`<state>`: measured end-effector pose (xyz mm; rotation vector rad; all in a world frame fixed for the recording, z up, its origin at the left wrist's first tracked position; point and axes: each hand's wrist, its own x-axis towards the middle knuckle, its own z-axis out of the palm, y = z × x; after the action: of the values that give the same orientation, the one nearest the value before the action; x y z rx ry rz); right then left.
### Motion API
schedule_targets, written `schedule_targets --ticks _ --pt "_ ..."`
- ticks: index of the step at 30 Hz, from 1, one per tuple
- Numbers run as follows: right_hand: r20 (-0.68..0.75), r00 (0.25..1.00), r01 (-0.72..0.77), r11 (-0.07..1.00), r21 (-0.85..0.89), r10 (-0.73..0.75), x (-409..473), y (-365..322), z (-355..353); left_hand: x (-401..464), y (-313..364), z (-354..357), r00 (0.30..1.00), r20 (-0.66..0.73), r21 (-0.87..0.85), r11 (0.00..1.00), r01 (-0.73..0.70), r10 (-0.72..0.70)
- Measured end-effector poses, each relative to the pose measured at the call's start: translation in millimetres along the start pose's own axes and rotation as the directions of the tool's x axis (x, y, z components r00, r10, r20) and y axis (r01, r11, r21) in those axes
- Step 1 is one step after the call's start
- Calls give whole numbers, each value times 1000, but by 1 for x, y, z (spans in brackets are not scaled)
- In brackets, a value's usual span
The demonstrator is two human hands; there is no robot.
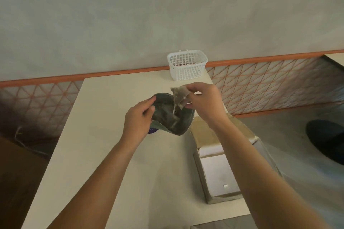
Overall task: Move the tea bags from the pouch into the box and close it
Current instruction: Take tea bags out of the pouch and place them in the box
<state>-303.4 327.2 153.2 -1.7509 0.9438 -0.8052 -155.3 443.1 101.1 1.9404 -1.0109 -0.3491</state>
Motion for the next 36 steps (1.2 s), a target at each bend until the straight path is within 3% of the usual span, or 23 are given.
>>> schedule_targets --ticks 12,16,23,29,36 --pt "-150 987 95 958 271 -55 -17 -27 -54 -11 7 23 997 -65 55 997 -45 48" --pt "-171 983 114 951 288 -67 -23 -17 -70 -13 8 29 995 -84 40 998 -50 53" --pt "-105 989 -78 963 256 108 -41 31 -87 -15 15 43 997 -81 -41 999 13 -16" --pt "-80 939 -341 936 -86 335 -55 95 -91 -19 13 55 994 -90 11 998 -69 70" --pt "55 881 -418 826 -377 471 -72 150 -77 -24 7 66 995 -41 -86 992 -94 91"
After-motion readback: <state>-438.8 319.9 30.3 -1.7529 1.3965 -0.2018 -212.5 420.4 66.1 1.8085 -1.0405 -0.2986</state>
